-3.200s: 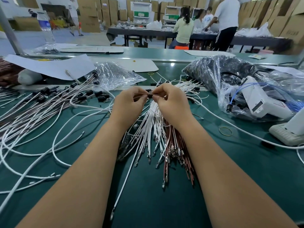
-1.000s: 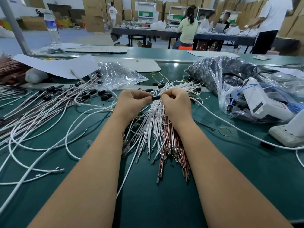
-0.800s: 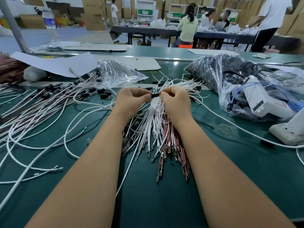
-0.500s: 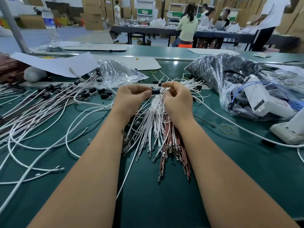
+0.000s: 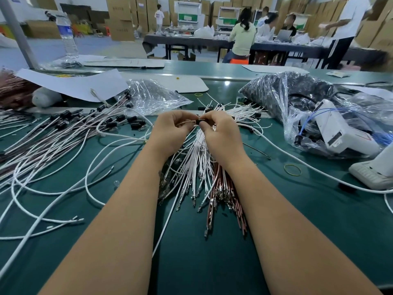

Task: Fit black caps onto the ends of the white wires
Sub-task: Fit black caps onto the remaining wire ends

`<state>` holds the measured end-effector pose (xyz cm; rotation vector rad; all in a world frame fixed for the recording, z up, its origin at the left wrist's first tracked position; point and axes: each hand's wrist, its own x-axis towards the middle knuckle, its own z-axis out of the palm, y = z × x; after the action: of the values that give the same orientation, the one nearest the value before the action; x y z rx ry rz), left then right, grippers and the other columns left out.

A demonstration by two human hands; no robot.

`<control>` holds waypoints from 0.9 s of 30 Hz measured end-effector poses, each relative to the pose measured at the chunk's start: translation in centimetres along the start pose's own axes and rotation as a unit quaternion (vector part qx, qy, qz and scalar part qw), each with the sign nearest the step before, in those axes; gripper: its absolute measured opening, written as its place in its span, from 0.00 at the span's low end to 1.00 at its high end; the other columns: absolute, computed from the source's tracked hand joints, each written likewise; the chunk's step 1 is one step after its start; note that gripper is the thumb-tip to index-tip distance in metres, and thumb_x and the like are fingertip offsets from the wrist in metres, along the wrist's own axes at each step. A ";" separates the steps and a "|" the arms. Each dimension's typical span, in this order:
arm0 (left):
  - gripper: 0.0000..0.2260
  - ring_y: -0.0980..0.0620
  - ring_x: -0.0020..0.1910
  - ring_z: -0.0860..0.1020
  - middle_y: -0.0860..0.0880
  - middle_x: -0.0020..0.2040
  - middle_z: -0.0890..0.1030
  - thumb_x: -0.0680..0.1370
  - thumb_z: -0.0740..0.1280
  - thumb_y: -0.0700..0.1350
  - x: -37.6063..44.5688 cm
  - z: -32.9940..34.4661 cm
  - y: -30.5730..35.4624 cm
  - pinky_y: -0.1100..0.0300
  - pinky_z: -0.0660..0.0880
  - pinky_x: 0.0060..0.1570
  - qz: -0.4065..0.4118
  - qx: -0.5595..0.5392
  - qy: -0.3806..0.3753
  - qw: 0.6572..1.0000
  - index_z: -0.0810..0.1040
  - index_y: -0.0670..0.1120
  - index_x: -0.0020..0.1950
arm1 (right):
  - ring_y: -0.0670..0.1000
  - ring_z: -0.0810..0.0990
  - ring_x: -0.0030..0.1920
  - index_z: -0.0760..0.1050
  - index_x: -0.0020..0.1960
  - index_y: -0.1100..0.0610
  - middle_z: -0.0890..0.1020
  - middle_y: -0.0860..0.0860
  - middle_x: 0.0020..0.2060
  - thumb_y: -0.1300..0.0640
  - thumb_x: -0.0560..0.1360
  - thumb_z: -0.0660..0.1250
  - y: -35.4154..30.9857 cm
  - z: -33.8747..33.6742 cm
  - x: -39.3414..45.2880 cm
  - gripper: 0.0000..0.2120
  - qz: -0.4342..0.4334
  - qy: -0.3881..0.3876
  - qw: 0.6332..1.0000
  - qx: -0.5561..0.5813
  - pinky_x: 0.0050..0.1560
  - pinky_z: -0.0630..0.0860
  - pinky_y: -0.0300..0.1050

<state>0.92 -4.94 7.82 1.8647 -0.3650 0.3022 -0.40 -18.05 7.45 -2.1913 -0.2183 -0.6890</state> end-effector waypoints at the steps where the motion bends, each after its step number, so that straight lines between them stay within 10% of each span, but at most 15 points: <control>1: 0.10 0.64 0.38 0.78 0.52 0.43 0.82 0.78 0.65 0.35 0.1 0.0 -0.1 0.69 0.75 0.44 0.003 0.047 0.003 0.999 0.82 0.48 0.51 | 0.54 0.76 0.51 0.79 0.52 0.60 0.79 0.54 0.47 0.61 0.77 0.65 0.1 0.0 0.0 0.06 0.005 0.004 1.000 -0.013 0.54 0.72 0.49; 6: 0.11 0.47 0.48 0.76 0.49 0.48 0.81 0.78 0.61 0.39 0.2 -0.5 -0.5 0.55 0.67 0.51 0.022 0.315 0.100 0.944 0.81 0.50 0.53 | 0.51 0.74 0.48 0.78 0.52 0.57 0.75 0.48 0.44 0.58 0.79 0.62 0.3 -0.4 0.0 0.07 0.023 0.046 0.996 -0.076 0.48 0.68 0.45; 12: 0.09 0.44 0.69 0.64 0.51 0.59 0.79 0.77 0.63 0.42 -0.2 -1.3 -0.9 0.37 0.54 0.69 -0.009 0.376 0.164 0.912 0.82 0.51 0.52 | 0.52 0.74 0.49 0.77 0.52 0.59 0.76 0.49 0.44 0.60 0.79 0.62 0.2 -0.3 -0.1 0.06 -0.002 0.053 0.994 -0.091 0.53 0.70 0.48; 16: 0.06 0.51 0.53 0.79 0.52 0.48 0.84 0.76 0.69 0.44 -0.4 0.2 0.6 0.50 0.69 0.63 0.118 0.216 0.069 0.967 0.83 0.48 0.51 | 0.48 0.72 0.46 0.77 0.50 0.59 0.76 0.49 0.44 0.63 0.77 0.64 0.2 -0.3 -0.2 0.04 -0.028 0.046 0.999 -0.006 0.49 0.69 0.41; 20: 0.04 0.54 0.37 0.78 0.48 0.41 0.83 0.76 0.70 0.42 -0.4 0.0 0.3 0.57 0.76 0.45 0.073 0.145 0.059 0.985 0.83 0.43 0.48 | 0.47 0.74 0.47 0.77 0.50 0.53 0.78 0.45 0.43 0.58 0.77 0.64 0.2 0.0 -0.4 0.04 -0.047 0.046 0.994 -0.081 0.50 0.59 0.45; 27: 0.06 0.45 0.58 0.71 0.50 0.43 0.80 0.78 0.65 0.48 0.0 -1.4 -1.5 0.48 0.57 0.57 -0.045 0.340 0.134 0.930 0.81 0.51 0.46 | 0.50 0.74 0.48 0.78 0.52 0.56 0.79 0.47 0.44 0.58 0.78 0.63 0.5 -0.2 -0.2 0.06 -0.004 0.048 0.994 -0.097 0.54 0.62 0.46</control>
<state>1.46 -3.20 6.97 2.4666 0.0309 0.6754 -0.43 -18.49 7.15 -2.3355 -0.1144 -0.8475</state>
